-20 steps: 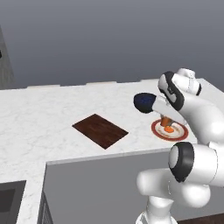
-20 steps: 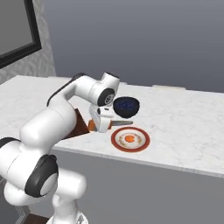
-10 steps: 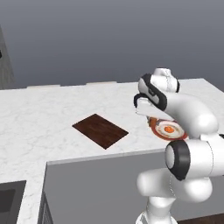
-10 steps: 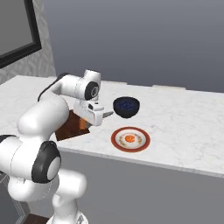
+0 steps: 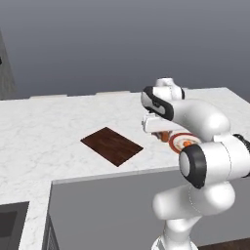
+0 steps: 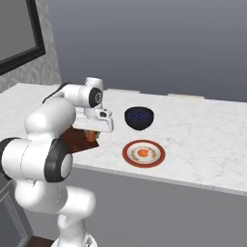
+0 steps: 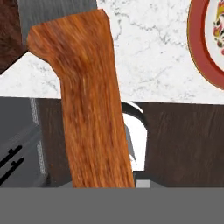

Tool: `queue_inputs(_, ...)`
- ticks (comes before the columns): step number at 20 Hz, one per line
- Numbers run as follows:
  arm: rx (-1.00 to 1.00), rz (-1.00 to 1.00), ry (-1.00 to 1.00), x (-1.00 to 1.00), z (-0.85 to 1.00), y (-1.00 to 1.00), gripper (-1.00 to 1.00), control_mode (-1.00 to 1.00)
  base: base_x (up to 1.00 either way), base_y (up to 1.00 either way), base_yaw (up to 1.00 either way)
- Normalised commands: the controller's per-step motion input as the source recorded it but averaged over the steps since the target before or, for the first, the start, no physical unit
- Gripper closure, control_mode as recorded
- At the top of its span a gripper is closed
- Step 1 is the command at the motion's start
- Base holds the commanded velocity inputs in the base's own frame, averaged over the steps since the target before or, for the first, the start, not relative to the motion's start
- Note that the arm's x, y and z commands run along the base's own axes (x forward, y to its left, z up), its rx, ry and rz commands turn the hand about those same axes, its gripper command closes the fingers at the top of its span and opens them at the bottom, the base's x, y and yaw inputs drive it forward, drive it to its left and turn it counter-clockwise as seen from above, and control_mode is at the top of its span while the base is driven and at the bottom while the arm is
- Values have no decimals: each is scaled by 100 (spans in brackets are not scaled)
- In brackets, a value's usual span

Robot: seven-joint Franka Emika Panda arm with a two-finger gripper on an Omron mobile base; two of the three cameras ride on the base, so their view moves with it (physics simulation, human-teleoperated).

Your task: Pick up the knife from the drawer and place it on the cutting board. Then place the meat from the plate to the cutting board.

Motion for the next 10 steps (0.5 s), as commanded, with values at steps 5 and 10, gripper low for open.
queue_inputs(5,15,69,0,0,-12,40,100,-100,0,0,0)
queue_inputs(10,17,54,-16,7,-3,39,100,-100,0,0,0)
